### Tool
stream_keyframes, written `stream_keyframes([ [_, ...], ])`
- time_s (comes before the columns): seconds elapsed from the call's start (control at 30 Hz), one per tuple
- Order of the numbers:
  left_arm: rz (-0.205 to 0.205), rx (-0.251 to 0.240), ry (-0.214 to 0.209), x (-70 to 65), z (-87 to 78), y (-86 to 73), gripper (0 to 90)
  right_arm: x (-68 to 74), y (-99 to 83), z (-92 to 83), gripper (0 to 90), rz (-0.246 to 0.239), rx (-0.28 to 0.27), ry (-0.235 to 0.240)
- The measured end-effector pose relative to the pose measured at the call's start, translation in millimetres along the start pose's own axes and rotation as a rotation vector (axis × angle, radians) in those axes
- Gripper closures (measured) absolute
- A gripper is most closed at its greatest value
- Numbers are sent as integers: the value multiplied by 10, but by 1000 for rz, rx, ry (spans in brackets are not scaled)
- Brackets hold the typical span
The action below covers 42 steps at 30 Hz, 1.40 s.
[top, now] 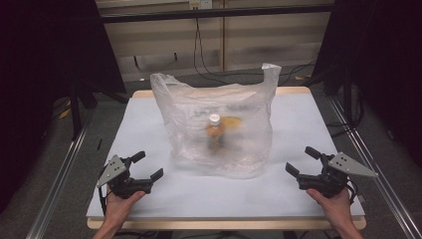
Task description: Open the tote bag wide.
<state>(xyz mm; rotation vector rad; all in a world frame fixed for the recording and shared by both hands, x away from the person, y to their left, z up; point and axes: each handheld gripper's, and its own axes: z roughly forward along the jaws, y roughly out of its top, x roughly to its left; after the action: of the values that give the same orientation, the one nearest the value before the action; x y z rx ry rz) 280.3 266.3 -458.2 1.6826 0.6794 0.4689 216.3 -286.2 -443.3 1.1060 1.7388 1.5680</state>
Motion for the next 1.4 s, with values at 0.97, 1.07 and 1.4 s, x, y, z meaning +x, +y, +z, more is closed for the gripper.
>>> stream_keyframes([
  [0.97, -17, 153, -257, -291, 360, 396, 784, 77, 270, 316, 868, -12, 87, 268],
  [1.07, -28, 135, -259, -245, 390, 502, 867, 81, 361, 399, 900, -1, 79, 288],
  [1.4, -71, 91, -255, -130, 619, 744, 900, 170, 656, 794, 900, -2, 117, 369],
])
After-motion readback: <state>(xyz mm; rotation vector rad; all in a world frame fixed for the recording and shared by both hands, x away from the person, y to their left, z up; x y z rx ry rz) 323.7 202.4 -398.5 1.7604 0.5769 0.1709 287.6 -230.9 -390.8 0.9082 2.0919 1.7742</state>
